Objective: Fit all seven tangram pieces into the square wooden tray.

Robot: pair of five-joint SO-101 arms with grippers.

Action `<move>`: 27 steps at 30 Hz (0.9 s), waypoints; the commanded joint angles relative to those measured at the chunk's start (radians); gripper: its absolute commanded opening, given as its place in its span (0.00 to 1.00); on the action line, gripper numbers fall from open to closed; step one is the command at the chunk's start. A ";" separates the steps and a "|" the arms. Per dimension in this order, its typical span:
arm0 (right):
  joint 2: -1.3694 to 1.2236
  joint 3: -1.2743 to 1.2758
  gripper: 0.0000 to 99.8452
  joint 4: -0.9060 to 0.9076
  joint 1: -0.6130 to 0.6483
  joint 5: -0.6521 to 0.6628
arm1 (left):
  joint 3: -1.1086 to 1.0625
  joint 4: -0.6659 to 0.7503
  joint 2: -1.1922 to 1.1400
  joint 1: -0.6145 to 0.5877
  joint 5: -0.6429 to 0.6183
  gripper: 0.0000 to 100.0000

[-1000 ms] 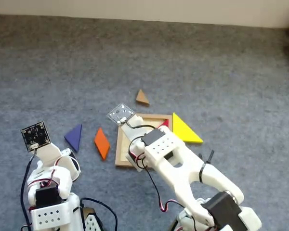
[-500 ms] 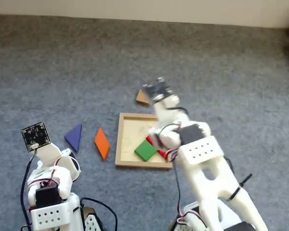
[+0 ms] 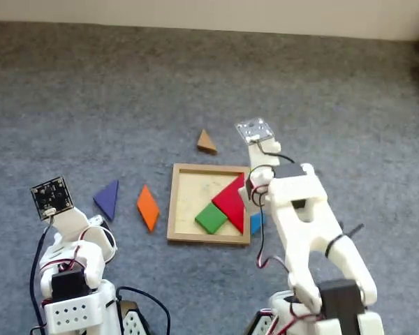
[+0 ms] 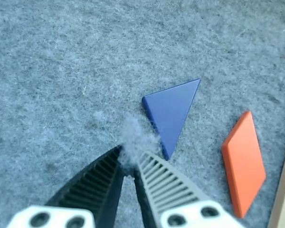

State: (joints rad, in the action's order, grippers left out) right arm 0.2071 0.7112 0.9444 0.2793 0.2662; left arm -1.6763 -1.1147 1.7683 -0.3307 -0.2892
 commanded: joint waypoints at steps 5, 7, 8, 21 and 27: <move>-0.113 -0.154 0.26 -0.027 -0.021 0.009 | -0.021 0.008 0.024 -0.013 -0.008 0.01; -0.142 -0.173 0.26 -0.028 -0.021 0.009 | -0.021 0.008 0.024 -0.013 -0.008 0.01; -0.157 -0.183 0.26 -0.028 -0.021 0.009 | -0.021 0.008 0.024 -0.013 -0.008 0.01; -0.298 -0.312 0.26 -0.019 -0.160 0.009 | -0.021 0.008 0.024 -0.013 -0.008 0.01; -0.288 -0.320 0.26 0.041 -0.173 0.008 | -0.021 0.008 0.024 -0.013 -0.008 0.01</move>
State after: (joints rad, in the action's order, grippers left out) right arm -0.0982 0.4519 0.9551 0.1227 0.2662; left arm -1.6763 -1.1147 1.7683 -0.3307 -0.2892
